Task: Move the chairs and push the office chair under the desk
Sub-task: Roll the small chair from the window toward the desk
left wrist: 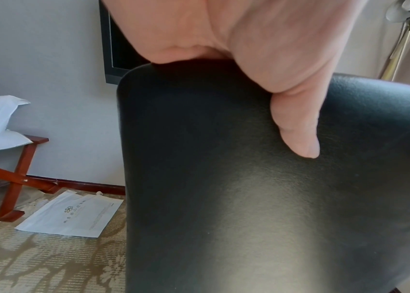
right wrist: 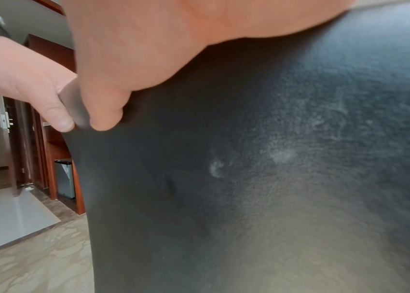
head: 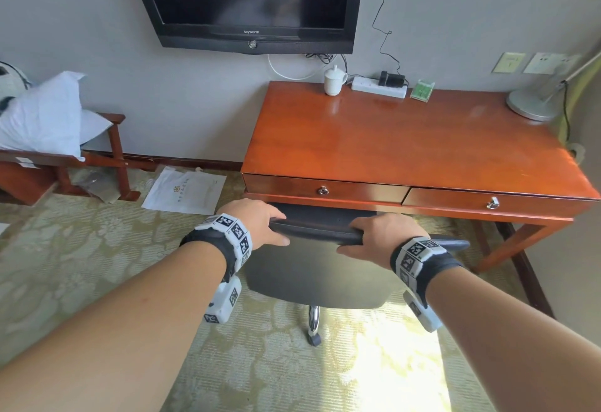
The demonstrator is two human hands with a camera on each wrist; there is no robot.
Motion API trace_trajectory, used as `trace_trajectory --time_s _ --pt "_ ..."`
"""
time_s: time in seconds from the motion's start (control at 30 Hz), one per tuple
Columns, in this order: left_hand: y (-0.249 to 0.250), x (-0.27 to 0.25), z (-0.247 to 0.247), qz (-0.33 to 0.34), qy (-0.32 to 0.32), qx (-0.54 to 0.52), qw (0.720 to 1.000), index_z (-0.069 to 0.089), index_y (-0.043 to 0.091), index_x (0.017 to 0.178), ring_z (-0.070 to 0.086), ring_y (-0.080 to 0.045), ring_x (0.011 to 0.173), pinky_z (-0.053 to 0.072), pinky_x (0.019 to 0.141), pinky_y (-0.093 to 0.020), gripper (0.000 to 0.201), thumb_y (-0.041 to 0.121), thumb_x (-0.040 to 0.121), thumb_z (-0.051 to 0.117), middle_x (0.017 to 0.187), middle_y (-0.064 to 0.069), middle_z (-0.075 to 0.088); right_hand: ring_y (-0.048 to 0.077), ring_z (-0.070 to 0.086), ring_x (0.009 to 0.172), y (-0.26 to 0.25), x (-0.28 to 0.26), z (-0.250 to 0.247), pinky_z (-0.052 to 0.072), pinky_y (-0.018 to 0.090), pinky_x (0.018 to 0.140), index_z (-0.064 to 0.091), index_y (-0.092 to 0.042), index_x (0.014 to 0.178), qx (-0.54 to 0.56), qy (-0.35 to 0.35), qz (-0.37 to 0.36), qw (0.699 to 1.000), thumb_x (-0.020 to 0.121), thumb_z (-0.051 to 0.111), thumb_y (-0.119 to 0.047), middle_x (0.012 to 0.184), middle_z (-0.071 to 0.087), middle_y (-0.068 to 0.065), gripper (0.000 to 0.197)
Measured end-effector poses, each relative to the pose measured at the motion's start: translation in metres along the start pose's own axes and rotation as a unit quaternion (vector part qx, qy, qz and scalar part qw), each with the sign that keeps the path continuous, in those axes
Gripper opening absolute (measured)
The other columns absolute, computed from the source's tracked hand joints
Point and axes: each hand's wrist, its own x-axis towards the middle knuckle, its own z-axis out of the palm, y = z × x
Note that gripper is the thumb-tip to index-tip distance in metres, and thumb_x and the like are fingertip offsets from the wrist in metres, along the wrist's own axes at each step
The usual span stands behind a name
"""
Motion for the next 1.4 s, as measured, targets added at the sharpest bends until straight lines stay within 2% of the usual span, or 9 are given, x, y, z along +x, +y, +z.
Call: trace_trajectory --time_s 0.37,0.47,0.53,0.63,0.73,0.87,1.03,1.23,1.4 --pt "0.032 0.007 0.000 0.025 0.031 0.007 0.999 0.049 0.042 0.151 0.057 -0.024 0.132 0.051 0.101 -0.039 0.069 0.073 0.091 0.057 0.150 0.007 0.057 0.018 0.066 0.085 0.034 0.004 -0.007 0.060 0.034 0.079 0.061 -0.043 0.125 -0.019 -0.016 0.004 1.000 0.085 0.047 -0.089 0.089 0.067 -0.011 0.062" --pt "0.047 0.014 0.001 0.037 0.033 0.008 0.999 0.050 0.039 0.151 0.058 -0.024 0.131 0.051 0.103 -0.042 0.066 0.072 0.094 0.054 0.148 0.006 0.059 0.013 0.066 0.080 0.051 0.010 -0.010 0.062 0.035 0.076 0.064 -0.038 0.109 -0.027 -0.033 0.036 0.998 0.083 0.048 -0.090 0.085 0.068 -0.011 0.061" --pt "0.060 0.020 0.007 0.047 0.047 0.012 0.998 0.057 0.038 0.142 0.063 -0.024 0.122 0.050 0.095 -0.039 0.058 0.071 0.095 0.052 0.136 0.006 0.066 0.011 0.064 0.077 0.066 0.014 -0.010 0.061 0.036 0.075 0.063 -0.035 0.097 -0.021 -0.038 0.062 0.997 0.081 0.052 -0.090 0.084 0.068 -0.009 0.058" --pt "0.080 0.026 0.017 0.053 0.056 0.001 0.997 0.066 0.035 0.119 0.065 -0.024 0.106 0.040 0.079 -0.037 0.044 0.069 0.096 0.052 0.113 0.007 0.071 0.011 0.061 0.077 0.083 0.013 -0.009 0.055 0.032 0.069 0.064 -0.032 0.095 -0.011 -0.041 0.094 0.995 0.080 0.058 -0.087 0.084 0.066 -0.007 0.058" --pt "0.076 0.024 0.018 0.055 0.053 -0.003 0.997 0.067 0.034 0.117 0.064 -0.024 0.095 0.046 0.075 -0.036 0.044 0.069 0.096 0.052 0.108 0.006 0.071 0.013 0.063 0.076 0.076 0.007 -0.007 0.057 0.033 0.069 0.066 -0.030 0.090 -0.001 -0.023 0.109 0.994 0.078 0.057 -0.090 0.080 0.067 -0.007 0.062" --pt "0.035 0.009 0.021 0.035 0.027 0.013 0.999 0.056 0.046 0.142 0.065 -0.024 0.116 0.054 0.088 -0.037 0.058 0.075 0.093 0.053 0.132 0.007 0.068 0.018 0.063 0.076 0.026 -0.010 0.006 0.058 0.036 0.077 0.060 -0.027 0.089 -0.010 -0.016 0.110 0.994 0.077 0.046 -0.096 0.081 0.064 -0.006 0.071" --pt "-0.006 -0.004 0.013 0.012 0.001 0.020 1.000 0.054 0.050 0.144 0.063 -0.022 0.121 0.057 0.093 -0.039 0.066 0.080 0.085 0.057 0.141 0.011 0.064 0.022 0.049 0.088 -0.026 -0.024 0.010 0.045 0.040 0.091 0.059 -0.027 0.100 0.022 0.005 0.100 0.995 0.083 0.042 -0.093 0.098 0.055 -0.004 0.070" --pt "0.006 -0.018 0.030 0.009 0.016 0.039 0.999 0.051 0.055 0.143 0.064 -0.022 0.120 0.058 0.089 -0.037 0.068 0.086 0.082 0.053 0.141 0.012 0.064 0.020 0.053 0.090 -0.011 -0.040 0.020 0.044 0.037 0.091 0.059 -0.030 0.097 0.008 0.012 0.089 0.996 0.082 0.041 -0.094 0.097 0.055 -0.005 0.068" --pt "0.015 -0.013 0.024 0.014 0.012 0.021 1.000 0.050 0.051 0.146 0.061 -0.024 0.126 0.056 0.096 -0.039 0.066 0.081 0.087 0.055 0.147 0.010 0.060 0.019 0.048 0.087 0.000 -0.035 0.013 0.038 0.035 0.083 0.060 -0.031 0.100 0.004 0.020 0.087 0.996 0.082 0.043 -0.094 0.096 0.054 -0.006 0.068"
